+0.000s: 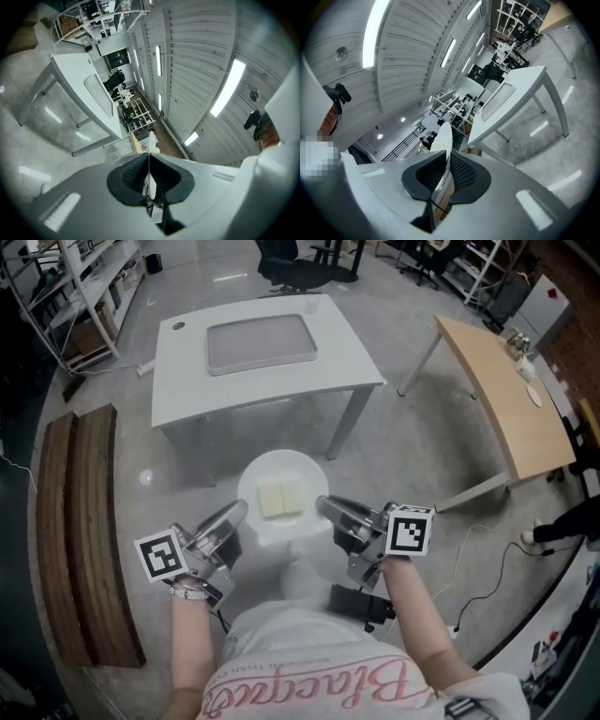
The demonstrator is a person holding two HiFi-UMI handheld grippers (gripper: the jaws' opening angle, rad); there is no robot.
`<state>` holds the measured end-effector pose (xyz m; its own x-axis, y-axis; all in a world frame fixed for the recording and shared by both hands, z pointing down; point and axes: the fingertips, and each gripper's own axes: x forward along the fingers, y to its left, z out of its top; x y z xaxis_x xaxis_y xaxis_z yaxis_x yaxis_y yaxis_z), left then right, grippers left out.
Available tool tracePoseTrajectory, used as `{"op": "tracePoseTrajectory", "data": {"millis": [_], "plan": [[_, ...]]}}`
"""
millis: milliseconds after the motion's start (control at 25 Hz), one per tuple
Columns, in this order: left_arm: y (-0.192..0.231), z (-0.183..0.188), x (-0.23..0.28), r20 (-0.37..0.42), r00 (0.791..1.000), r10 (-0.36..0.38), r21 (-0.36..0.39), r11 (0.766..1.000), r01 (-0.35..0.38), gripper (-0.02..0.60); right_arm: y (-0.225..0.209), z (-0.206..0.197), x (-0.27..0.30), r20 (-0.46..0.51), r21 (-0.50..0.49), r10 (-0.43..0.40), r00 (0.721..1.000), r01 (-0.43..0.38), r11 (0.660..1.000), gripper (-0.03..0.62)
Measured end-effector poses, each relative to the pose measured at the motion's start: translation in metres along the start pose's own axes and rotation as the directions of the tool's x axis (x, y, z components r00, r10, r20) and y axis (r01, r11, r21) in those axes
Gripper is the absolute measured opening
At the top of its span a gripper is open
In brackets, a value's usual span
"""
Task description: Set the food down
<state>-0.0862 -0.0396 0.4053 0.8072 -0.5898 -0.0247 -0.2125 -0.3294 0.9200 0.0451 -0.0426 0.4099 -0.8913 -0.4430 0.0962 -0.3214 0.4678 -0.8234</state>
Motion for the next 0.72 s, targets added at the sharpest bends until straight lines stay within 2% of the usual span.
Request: {"op": "tracePoseTrajectory", "data": {"millis": [360, 520, 720], "plan": [[0.015, 0.054, 0.06, 0.036, 0.999, 0.031, 0.011, 0.999, -0.031, 0.012, -0.042, 0.074, 0.027, -0.042, 0.03, 0.06, 0.997, -0.059, 0.998, 0.028], [0.022, 0.076, 0.079, 0.07, 0.997, 0.03, 0.021, 0.999, -0.032, 0.012, -0.054, 0.104, 0.039, -0.064, -0.002, 0.073, 0.995, -0.073, 0.997, 0.028], [0.029, 0.085, 0.09, 0.099, 0.995, 0.025, 0.014, 1.0, -0.026, 0.012, -0.066, 0.115, 0.044, -0.077, 0.004, 0.081, 0.994, -0.081, 0.997, 0.026]]}}
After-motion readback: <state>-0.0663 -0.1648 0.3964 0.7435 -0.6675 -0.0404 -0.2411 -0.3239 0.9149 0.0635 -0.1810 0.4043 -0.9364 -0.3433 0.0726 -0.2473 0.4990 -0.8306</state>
